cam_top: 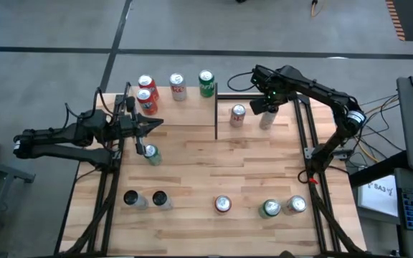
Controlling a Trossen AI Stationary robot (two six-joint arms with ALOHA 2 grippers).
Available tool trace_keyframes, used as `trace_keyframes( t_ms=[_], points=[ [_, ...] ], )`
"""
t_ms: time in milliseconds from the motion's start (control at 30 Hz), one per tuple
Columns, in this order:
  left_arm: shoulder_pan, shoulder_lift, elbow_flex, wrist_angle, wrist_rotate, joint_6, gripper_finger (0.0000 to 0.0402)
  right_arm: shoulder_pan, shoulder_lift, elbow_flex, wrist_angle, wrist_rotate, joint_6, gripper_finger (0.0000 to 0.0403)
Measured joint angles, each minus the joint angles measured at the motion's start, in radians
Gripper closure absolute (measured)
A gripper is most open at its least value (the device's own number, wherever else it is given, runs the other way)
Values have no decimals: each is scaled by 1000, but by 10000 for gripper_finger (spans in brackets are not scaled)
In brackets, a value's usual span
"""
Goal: Place canned beverage on shelf
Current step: Put the white and yellow soda can on the shelf
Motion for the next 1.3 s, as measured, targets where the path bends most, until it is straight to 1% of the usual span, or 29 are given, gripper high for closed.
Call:
trace_keyframes(
  t_ms=[100,333,500,633,833,900,1067,1233,1300],
  points=[
    [0,0,0,0,0,0,402,0,0,22,-16,19,22,179],
    [0,0,0,0,0,0,402,0,-4,90,-68,14,25,181],
    [0,0,0,0,0,4,402,0,-5,116,-77,18,-36,181],
    [0,0,0,0,0,16,402,-4,-4,120,-75,19,-38,181],
    [0,0,0,0,0,27,402,-5,-4,121,-101,-25,-38,176],
    [0,0,0,0,0,27,402,-5,-4,120,-103,-25,-33,169],
    [0,0,0,0,0,27,402,-10,-4,121,-106,-29,-26,135],
    [0,0,0,0,0,27,402,-11,-4,121,-70,-51,-12,138],
    [0,0,0,0,0,27,402,-11,-4,121,-79,-51,7,133]
  ],
)
